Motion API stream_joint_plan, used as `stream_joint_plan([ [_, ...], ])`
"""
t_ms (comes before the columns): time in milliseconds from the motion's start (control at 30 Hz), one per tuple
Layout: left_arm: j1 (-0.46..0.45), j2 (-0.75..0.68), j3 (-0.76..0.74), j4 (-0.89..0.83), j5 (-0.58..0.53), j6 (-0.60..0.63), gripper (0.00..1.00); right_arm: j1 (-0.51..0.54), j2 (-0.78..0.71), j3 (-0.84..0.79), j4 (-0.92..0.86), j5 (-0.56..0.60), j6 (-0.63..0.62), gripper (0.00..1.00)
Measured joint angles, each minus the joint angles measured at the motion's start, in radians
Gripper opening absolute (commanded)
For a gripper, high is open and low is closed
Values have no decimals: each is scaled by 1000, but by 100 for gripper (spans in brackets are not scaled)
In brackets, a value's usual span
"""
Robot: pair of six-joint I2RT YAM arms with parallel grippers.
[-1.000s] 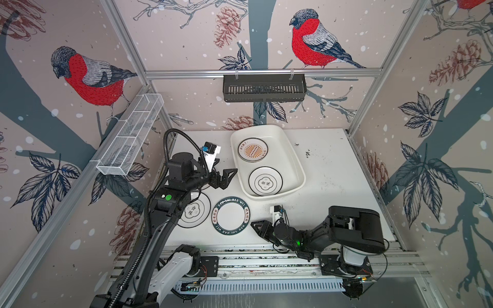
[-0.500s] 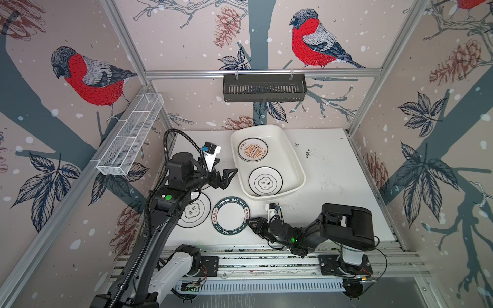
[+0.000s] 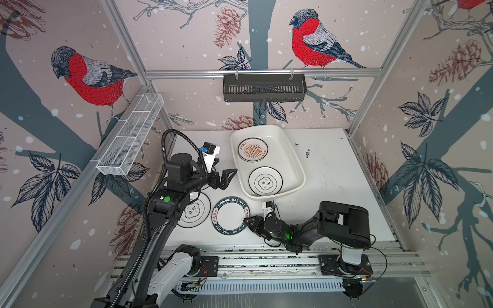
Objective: Place the plates into the plastic bin on the countertop
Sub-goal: 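Grip the green-rimmed plate's edge with the right gripper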
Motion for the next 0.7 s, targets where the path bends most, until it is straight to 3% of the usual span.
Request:
stream_joint_plan([
  [700,0,-10,-13,1,2,-1,98,-23,33,35,-46,-35,4,20],
])
